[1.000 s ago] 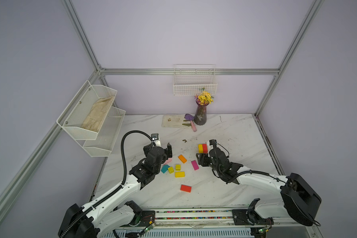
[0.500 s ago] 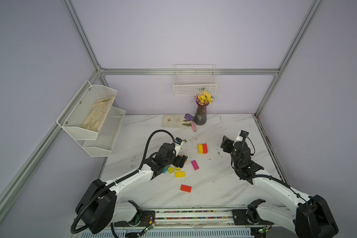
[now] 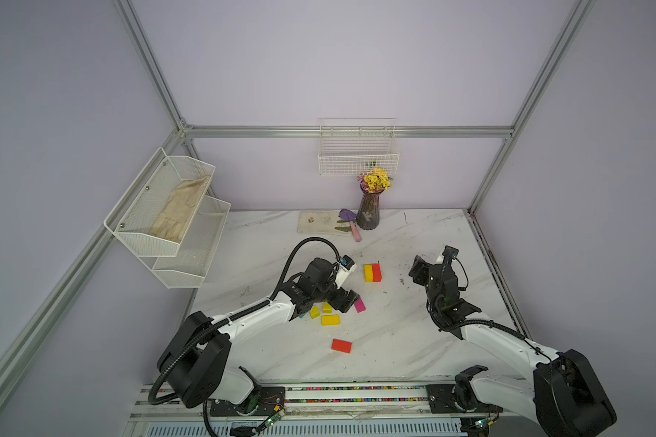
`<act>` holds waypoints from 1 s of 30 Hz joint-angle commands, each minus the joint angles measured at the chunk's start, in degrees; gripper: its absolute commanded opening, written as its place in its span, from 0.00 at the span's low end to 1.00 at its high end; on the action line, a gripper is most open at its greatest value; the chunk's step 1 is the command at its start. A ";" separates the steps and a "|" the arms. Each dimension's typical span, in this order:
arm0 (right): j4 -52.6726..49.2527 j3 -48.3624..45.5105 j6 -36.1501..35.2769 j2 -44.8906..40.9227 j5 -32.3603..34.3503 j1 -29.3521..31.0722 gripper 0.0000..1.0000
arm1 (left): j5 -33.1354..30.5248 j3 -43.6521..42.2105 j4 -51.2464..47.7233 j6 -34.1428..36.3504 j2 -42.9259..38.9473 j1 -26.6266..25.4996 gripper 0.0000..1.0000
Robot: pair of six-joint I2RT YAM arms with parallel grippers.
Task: Build the wood block tower
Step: 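Withdraw the right gripper while the left gripper reaches toward the magenta block, then lower the left gripper around the magenta block and close it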
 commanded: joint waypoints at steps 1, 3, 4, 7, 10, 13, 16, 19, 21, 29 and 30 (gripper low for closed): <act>1.20 1.19 0.33 0.50 0.02 -0.28 0.81 | 0.86 7.27 -3.23 3.14 3.33 -1.96 0.85; 1.09 0.96 0.36 0.10 -0.14 -0.39 0.81 | -0.95 9.31 -5.15 3.85 5.74 -3.42 0.83; 1.03 0.82 0.33 -0.28 -0.24 -0.41 0.81 | -1.50 10.64 -6.83 4.02 6.95 -4.07 0.82; 1.03 0.39 0.33 -0.97 -1.02 -0.47 0.82 | -2.67 12.83 -9.33 5.07 9.51 -5.75 0.82; 0.69 0.34 0.34 -1.19 -1.48 -0.46 0.81 | -5.17 13.80 -9.88 5.28 11.66 -6.94 0.84; 0.41 0.35 0.43 -1.38 -1.56 -0.50 0.81 | -7.75 16.23 -11.59 4.97 14.18 -7.05 0.87; 0.41 0.46 0.47 -1.32 -1.52 -0.50 0.82 | -10.65 19.01 -14.11 5.02 16.96 -7.07 0.90; 0.41 0.78 0.44 -0.64 -1.56 -0.54 0.82 | -11.31 20.37 -14.97 5.56 18.92 -7.08 0.90; 0.41 0.95 0.42 -0.18 -1.65 -0.57 0.82 | -11.85 20.93 -14.94 6.16 19.74 -7.07 0.91; 0.41 0.82 0.34 -0.60 -1.87 -0.57 0.82 | -10.92 24.65 -15.60 7.24 23.75 -6.93 0.93; 0.46 0.72 0.33 -0.65 -1.91 -0.51 0.82 | -10.74 25.21 -15.97 7.12 24.45 -6.98 0.93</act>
